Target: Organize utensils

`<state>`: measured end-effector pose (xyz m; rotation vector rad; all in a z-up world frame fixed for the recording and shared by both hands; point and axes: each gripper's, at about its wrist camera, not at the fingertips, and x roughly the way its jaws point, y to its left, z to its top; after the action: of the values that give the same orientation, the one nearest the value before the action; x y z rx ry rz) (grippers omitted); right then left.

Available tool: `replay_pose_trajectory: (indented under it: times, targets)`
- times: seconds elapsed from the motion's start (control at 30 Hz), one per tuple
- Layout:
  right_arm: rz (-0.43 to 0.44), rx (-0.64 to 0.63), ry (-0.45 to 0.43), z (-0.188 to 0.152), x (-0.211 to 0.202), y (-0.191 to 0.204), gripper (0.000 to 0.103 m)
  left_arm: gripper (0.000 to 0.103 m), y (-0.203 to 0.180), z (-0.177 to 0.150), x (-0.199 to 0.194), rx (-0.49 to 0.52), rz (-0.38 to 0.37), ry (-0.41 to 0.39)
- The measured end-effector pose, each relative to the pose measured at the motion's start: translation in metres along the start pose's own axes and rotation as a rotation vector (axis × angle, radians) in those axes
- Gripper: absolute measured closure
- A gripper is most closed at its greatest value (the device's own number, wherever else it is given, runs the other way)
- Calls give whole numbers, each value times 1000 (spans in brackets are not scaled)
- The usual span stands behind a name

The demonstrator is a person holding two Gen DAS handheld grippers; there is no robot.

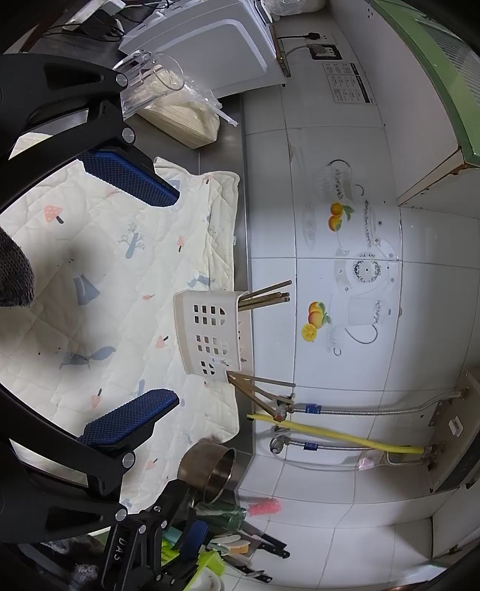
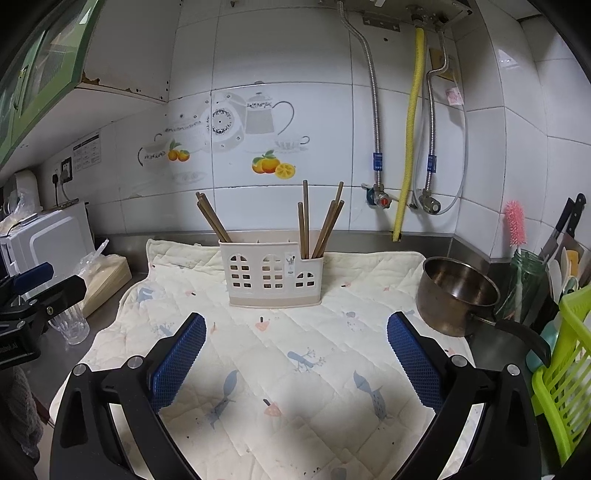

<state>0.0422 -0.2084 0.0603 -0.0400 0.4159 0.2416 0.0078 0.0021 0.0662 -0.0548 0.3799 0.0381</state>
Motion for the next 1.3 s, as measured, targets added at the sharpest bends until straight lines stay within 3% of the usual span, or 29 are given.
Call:
replay_pose_trajectory:
  times: [1.3]
  targets:
    - [1,-2,10,-3,4,1,7,5,-4,-2,2,14,0,3]
